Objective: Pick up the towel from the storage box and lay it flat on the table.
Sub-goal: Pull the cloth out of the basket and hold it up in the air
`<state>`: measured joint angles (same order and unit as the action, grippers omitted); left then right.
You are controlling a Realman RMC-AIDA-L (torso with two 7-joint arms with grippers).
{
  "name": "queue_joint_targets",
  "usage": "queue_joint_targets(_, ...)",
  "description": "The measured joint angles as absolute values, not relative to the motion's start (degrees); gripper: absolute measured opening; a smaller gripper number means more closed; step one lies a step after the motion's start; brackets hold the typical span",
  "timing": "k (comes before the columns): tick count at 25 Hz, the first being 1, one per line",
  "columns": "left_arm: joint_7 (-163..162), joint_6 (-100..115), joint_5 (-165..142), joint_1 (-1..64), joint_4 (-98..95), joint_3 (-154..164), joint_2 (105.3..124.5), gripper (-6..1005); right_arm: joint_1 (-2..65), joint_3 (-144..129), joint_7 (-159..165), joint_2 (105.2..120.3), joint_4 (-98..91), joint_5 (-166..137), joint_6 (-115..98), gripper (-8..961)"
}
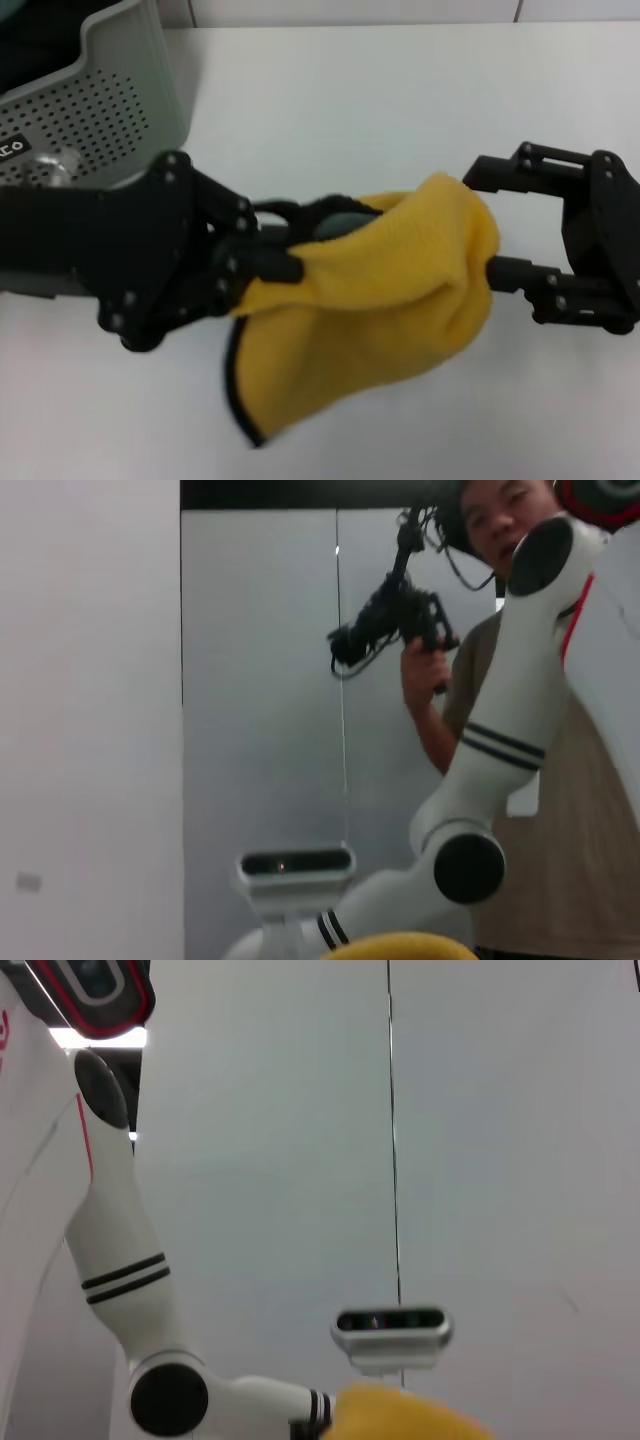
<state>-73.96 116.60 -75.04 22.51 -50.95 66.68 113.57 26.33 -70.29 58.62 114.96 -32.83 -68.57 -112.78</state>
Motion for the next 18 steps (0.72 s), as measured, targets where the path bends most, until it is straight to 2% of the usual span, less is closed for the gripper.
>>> queue_joint_targets(4, -74.5, 116.7, -72.3, 22.5, -53.1, 67.1, 112.75, 57, 25.3, -70.0, 58.6, 114.51, -32.7, -69.7, -112.6, 646)
queue_joint_targets(9, -75.0, 116.7, -72.3, 23.8, -54.6, 68.9, 112.4, 58, 26.0, -70.2, 58.9, 115.02, -33.4, -69.7, -114.2, 651)
queue_joint_targets(18, -74.7, 116.6, -75.3, 25.7, -54.3, 70.9, 112.98, 60, 32.2, -71.0, 60.9, 115.91, -32.8, -72.0, -112.0, 650)
